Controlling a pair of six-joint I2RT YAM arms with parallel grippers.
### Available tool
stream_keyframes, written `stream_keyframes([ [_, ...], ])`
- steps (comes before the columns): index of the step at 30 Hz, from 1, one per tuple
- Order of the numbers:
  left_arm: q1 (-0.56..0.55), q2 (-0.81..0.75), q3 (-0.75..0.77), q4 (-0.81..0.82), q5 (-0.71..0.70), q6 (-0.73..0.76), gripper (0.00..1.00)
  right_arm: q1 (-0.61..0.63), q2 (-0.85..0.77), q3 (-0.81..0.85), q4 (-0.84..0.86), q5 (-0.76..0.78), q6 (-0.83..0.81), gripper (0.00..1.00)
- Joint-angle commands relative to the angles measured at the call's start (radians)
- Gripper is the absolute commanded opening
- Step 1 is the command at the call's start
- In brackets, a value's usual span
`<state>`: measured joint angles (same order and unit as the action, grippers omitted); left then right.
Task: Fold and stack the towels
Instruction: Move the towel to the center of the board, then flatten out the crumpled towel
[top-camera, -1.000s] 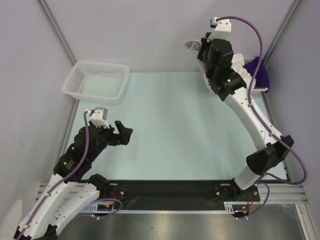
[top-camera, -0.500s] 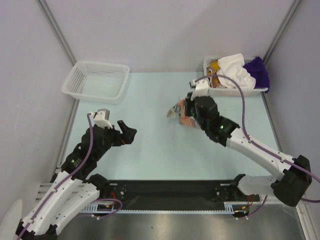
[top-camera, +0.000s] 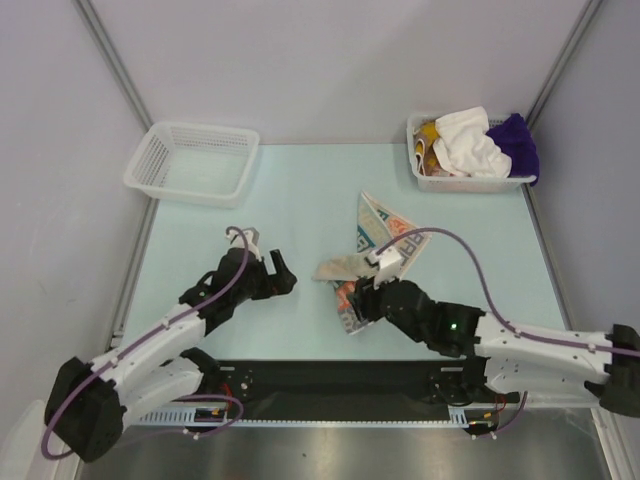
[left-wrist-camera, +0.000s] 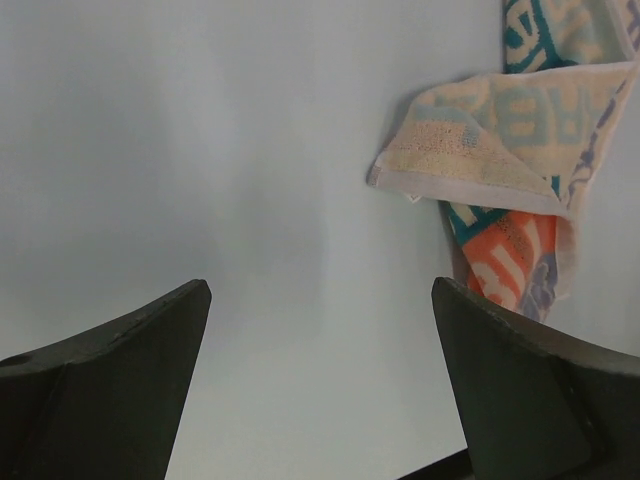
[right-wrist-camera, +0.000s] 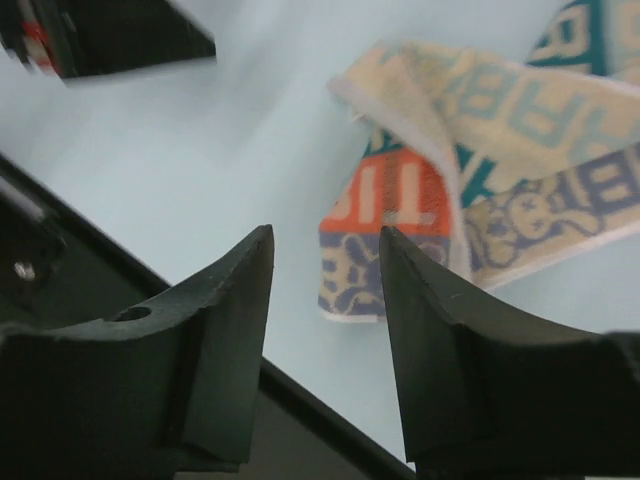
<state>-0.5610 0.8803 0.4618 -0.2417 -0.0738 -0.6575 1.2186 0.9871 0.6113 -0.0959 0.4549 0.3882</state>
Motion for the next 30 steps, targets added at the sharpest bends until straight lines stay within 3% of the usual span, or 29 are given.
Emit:
stream_keyframes([
  [1, -0.039, 0.162, 0.075, 0.188, -0.043, -0.018, 0.99, -0.071, -0.139, 0.048, -0.126, 0.182, 0.112, 0.53],
  [3, -0.048, 0.25, 0.159, 0.212, -0.049, 0.01, 0.97, -0.154, -0.16, 0.068, -0.184, 0.215, 0.15, 0.56],
  [5, -0.054, 0.371, 0.222, 0.266, -0.043, 0.069, 0.97, -0.342, -0.147, 0.088, -0.258, 0.174, 0.185, 0.5],
  [8, -0.054, 0.574, 0.42, 0.249, -0.009, 0.2, 0.95, -0.593, -0.104, 0.077, -0.234, 0.041, 0.16, 0.47],
  [12, -0.051, 0.814, 0.689, 0.22, 0.066, 0.314, 0.96, -0.787, 0.027, 0.068, -0.16, -0.071, 0.12, 0.4],
  [16, -0.053, 1.0, 0.897, 0.186, 0.138, 0.381, 0.97, -0.861, 0.197, 0.077, -0.033, -0.091, 0.101, 0.39],
  [21, -0.053, 1.218, 1.196, 0.087, 0.086, 0.395, 1.0, -0.877, 0.463, 0.162, 0.018, -0.068, 0.113, 0.37],
  [26, -0.051, 1.396, 1.363, 0.07, 0.085, 0.384, 1.0, -0.884, 0.538, 0.176, 0.067, -0.038, 0.133, 0.4],
  [30, -0.053, 1.517, 1.564, -0.033, 0.033, 0.374, 0.93, -0.895, 0.581, 0.192, 0.084, -0.021, 0.141, 0.41],
])
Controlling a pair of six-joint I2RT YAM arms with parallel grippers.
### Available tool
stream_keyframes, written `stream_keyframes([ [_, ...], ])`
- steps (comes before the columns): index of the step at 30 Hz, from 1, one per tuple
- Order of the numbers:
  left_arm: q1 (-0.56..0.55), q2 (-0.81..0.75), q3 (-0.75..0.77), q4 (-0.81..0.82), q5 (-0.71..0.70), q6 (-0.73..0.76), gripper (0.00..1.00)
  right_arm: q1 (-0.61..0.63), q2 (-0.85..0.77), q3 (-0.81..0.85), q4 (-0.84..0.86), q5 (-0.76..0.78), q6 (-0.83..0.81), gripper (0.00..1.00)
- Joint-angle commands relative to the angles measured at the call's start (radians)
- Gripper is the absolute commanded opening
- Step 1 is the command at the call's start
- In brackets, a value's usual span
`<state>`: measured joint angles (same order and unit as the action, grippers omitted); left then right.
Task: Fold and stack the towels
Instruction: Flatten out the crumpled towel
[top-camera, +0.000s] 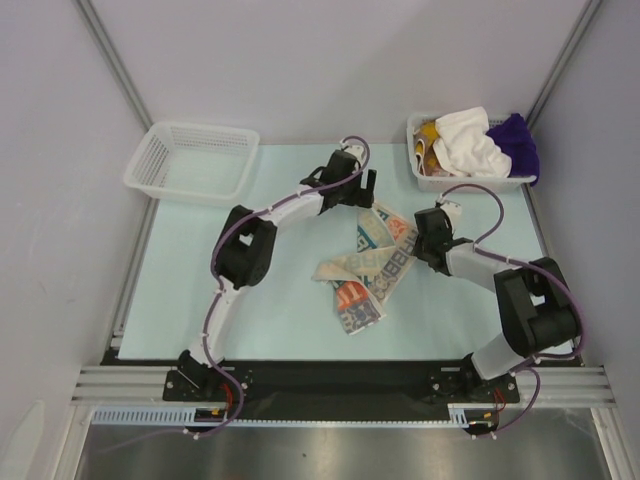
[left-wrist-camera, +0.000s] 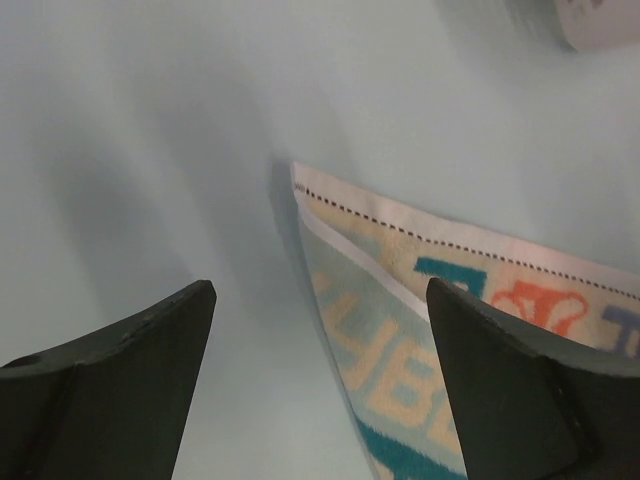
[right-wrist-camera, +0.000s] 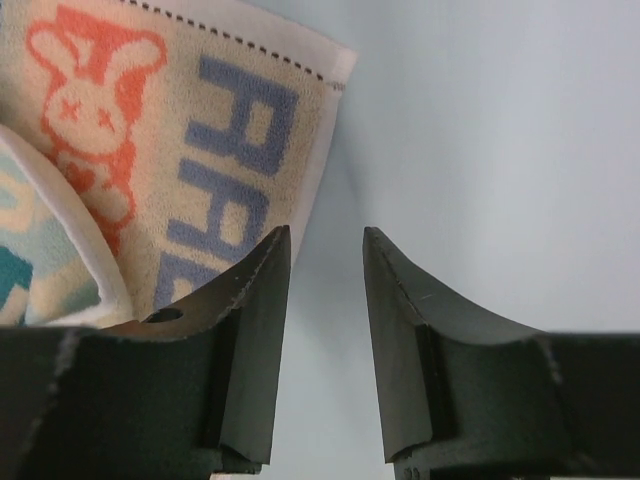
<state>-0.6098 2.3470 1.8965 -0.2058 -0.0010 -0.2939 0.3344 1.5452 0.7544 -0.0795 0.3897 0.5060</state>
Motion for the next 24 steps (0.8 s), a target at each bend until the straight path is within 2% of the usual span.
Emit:
stream_keyframes([
  [1, -0.001, 0.063, 0.147, -0.076, -0.031, 0.003, 0.93, -0.014, 0.044, 0.057, 0.069, 0.044, 0.026, 0.41],
  [4, -0.001, 0.09, 0.202, -0.087, -0.049, -0.013, 0.91, -0.037, 0.072, 0.075, 0.069, 0.034, 0.034, 0.41],
  [8, 0.007, 0.144, 0.326, -0.165, -0.059, -0.043, 0.82, -0.07, 0.117, 0.127, 0.037, -0.009, 0.034, 0.4],
  [14, 0.016, 0.238, 0.462, -0.273, 0.041, -0.079, 0.72, -0.083, 0.165, 0.192, -0.009, -0.057, 0.032, 0.41],
  [18, 0.016, 0.252, 0.475, -0.311, 0.049, -0.077, 0.64, -0.086, 0.245, 0.253, -0.069, -0.078, 0.035, 0.4],
  [24, 0.021, 0.288, 0.523, -0.356, 0.061, -0.077, 0.52, -0.086, 0.253, 0.255, -0.071, -0.095, 0.043, 0.4],
])
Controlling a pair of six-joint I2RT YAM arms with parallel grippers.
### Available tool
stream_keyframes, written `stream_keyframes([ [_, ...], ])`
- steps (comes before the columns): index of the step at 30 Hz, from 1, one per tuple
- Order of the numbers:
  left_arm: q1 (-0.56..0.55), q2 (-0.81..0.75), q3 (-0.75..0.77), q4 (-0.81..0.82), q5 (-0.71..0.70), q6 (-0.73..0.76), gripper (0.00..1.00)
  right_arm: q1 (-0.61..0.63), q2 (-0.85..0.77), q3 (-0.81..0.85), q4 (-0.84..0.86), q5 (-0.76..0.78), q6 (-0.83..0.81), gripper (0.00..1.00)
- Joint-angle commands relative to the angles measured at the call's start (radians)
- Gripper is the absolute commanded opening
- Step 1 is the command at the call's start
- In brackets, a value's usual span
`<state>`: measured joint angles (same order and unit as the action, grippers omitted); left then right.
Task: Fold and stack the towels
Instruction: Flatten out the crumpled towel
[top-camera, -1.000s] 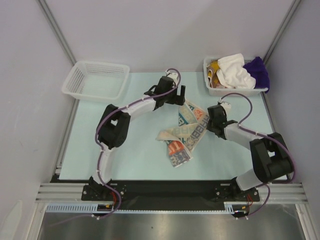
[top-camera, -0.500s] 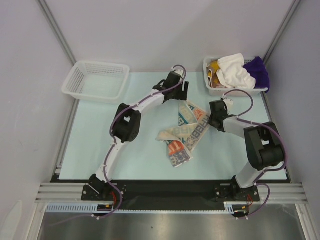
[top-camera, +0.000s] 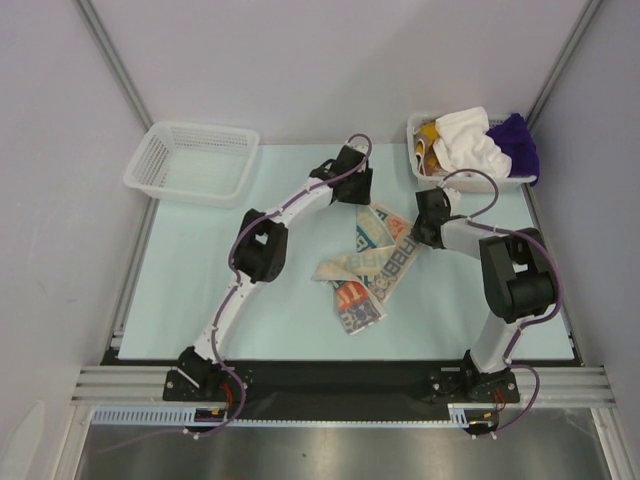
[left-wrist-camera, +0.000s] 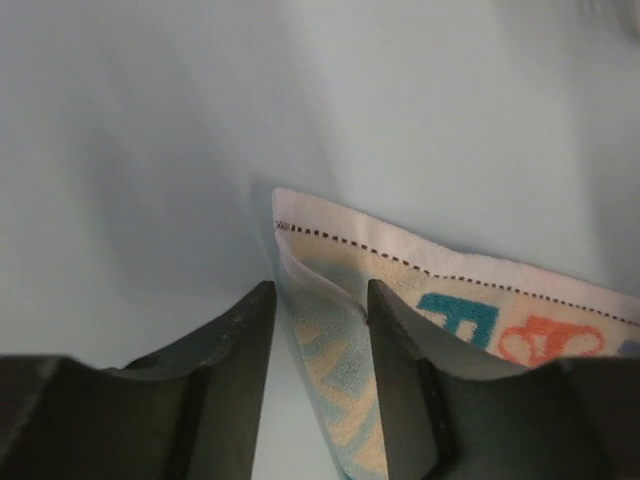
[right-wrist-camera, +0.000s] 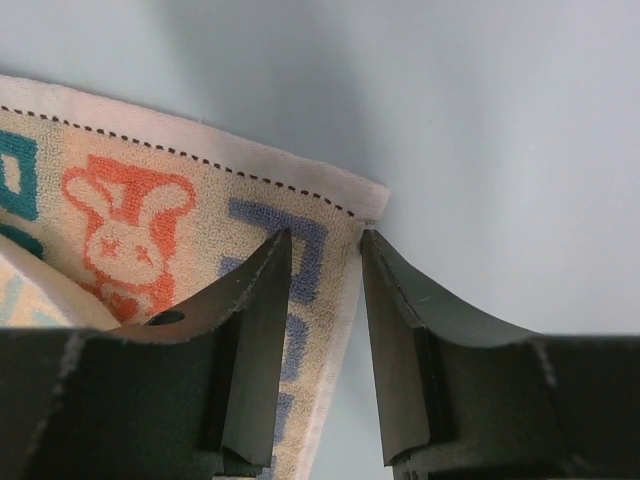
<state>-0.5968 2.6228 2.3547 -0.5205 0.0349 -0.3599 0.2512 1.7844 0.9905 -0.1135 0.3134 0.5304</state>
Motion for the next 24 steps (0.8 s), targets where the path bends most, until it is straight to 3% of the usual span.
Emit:
stream_keyframes([
  [1, 0.008, 0.014, 0.066, -0.042, 0.025, -0.011, 0.47, -0.003, 0.012, 0.02, -0.037, -0.019, 0.016, 0.4],
  [3, 0.012, 0.013, 0.067, -0.039, 0.028, -0.022, 0.35, -0.003, 0.01, 0.028, -0.044, -0.013, 0.013, 0.4],
  [4, 0.014, 0.011, 0.066, -0.041, 0.026, -0.027, 0.25, -0.003, 0.009, 0.031, -0.045, -0.01, 0.011, 0.4],
  [10, 0.025, -0.076, -0.058, -0.007, -0.029, -0.057, 0.04, -0.004, 0.029, 0.068, -0.069, 0.001, -0.009, 0.33],
  [15, 0.063, -0.188, -0.262, 0.082, -0.007, -0.077, 0.0, -0.004, 0.062, 0.12, -0.083, 0.009, -0.033, 0.31],
  [21, 0.094, -0.328, -0.503, 0.155, -0.007, -0.089, 0.0, 0.045, 0.15, 0.259, -0.146, 0.013, -0.118, 0.03],
  [24, 0.121, -0.429, -0.69, 0.241, 0.008, -0.112, 0.01, 0.088, 0.2, 0.344, -0.167, 0.021, -0.178, 0.0],
])
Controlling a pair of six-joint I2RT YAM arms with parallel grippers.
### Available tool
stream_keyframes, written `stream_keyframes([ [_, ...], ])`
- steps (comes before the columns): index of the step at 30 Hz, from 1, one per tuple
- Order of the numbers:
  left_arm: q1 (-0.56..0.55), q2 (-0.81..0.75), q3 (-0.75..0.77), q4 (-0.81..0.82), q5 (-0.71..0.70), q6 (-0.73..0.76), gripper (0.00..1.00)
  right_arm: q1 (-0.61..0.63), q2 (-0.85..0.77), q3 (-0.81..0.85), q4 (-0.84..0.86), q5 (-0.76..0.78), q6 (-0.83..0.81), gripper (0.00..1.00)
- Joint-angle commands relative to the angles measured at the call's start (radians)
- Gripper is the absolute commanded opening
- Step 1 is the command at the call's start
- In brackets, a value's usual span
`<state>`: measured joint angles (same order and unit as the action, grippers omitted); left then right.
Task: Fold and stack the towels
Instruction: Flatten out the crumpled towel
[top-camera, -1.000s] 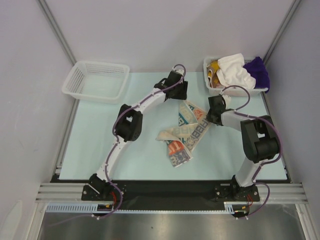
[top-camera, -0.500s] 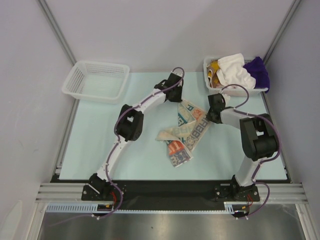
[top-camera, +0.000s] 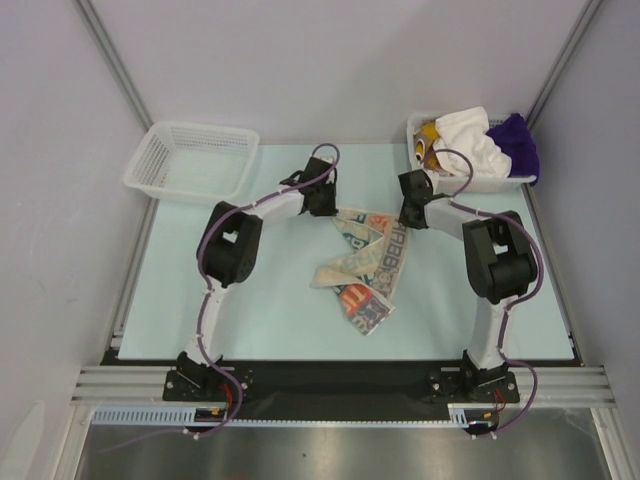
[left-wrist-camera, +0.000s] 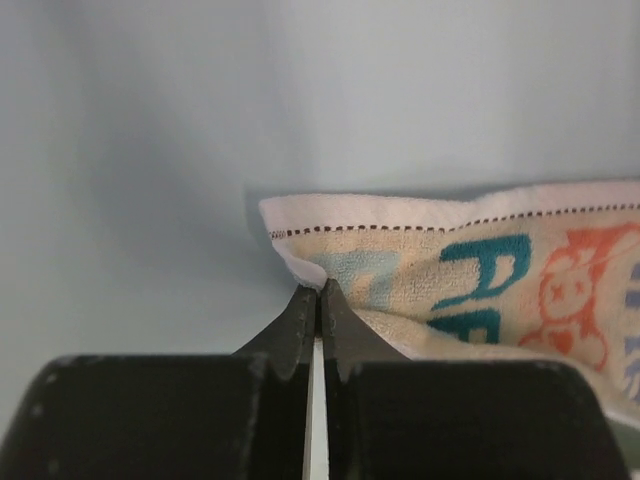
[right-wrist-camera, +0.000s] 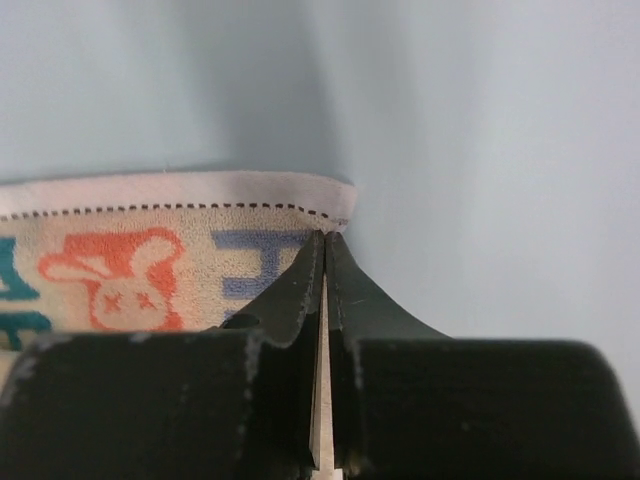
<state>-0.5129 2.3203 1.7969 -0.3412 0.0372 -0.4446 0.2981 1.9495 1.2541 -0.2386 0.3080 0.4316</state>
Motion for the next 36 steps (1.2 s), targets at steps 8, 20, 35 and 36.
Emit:
stream_keyframes([
  [8, 0.086, -0.259, -0.325, 0.148, 0.021, -0.029, 0.41, 0.065, 0.068, 0.177, -0.071, 0.049, -0.148, 0.01],
  [20, 0.09, -0.182, -0.205, 0.071, 0.001, -0.01, 0.44, 0.052, 0.074, 0.203, -0.079, 0.003, -0.152, 0.15],
  [35, 0.093, -0.064, -0.012, 0.044, 0.044, -0.025, 0.53, 0.042, 0.091, 0.211, -0.077, -0.01, -0.146, 0.15],
  [36, 0.093, -0.053, -0.004, 0.035, 0.04, -0.026, 0.51, 0.042, 0.089, 0.209, -0.079, -0.009, -0.146, 0.15],
])
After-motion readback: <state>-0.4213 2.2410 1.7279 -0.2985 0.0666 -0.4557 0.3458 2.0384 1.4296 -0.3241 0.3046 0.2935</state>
